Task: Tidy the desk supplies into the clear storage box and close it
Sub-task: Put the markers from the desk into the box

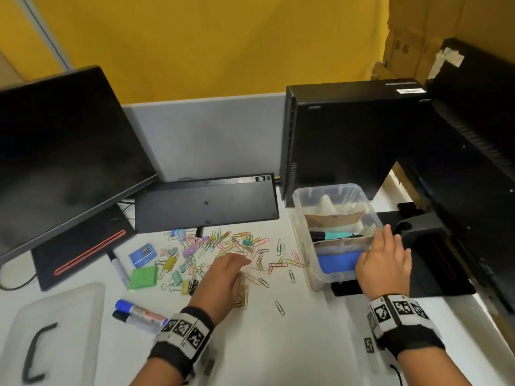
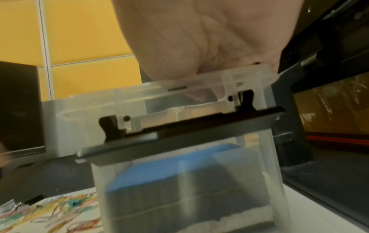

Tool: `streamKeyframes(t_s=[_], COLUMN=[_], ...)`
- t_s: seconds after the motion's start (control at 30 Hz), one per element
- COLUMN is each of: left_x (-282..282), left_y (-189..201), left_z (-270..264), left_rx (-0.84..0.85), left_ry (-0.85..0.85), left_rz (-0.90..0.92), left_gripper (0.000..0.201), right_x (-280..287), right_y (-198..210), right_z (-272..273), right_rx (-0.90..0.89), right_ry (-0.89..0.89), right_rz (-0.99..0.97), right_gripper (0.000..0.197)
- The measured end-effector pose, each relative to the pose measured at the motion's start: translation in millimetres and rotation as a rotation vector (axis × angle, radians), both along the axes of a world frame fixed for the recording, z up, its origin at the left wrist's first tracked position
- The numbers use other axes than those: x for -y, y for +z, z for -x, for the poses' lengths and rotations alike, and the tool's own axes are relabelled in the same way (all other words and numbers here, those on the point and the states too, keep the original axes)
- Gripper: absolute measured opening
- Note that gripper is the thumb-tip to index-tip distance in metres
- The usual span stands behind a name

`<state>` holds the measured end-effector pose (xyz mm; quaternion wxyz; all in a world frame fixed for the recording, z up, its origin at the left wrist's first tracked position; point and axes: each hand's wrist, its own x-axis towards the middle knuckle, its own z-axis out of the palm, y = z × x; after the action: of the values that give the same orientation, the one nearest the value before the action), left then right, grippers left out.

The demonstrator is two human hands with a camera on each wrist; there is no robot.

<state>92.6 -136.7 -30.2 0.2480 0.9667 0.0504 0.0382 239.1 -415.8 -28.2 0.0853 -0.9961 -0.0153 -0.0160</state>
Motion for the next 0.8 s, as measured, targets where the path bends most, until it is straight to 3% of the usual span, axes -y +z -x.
streamKeyframes(t_s=[0.27, 0.33, 0.47, 0.63, 0.8], left_x=[-113.8, -140.5, -165.1, -176.5, -186.1], left_y=[-18.3, -23.2, -32.1, -36.7, -45.2], left_z=[116.7, 132.3, 145.2, 139.8, 135.0], left_rx=[-0.198, -0.266, -0.343, -0.320, -0.358], left_ry=[0.324, 0.337, 0.198, 0.077, -0.050], left_rz=[-0.127, -0.198, -0.279, -0.316, -0.472], left_gripper=[0.019, 0.024, 0.040, 0.035, 0.041], right_x=[-65.1, -88.1, -145.9, -227.0, -292.7], right_y=[12.4, 12.7, 2.9, -27.3, -46.8], right_z=[38.2, 55.6, 90.5, 142.2, 167.8], right_rx=[0.160, 0.182, 0.143, -0.064, -0.312], right_ry=[0.315, 0.409, 0.679, 1.054, 1.118], right_rz=[-0.253, -0.329, -0.321, -0.231, -0.094], right_gripper=[0.045, 0.040, 0.032, 0.032, 0.034])
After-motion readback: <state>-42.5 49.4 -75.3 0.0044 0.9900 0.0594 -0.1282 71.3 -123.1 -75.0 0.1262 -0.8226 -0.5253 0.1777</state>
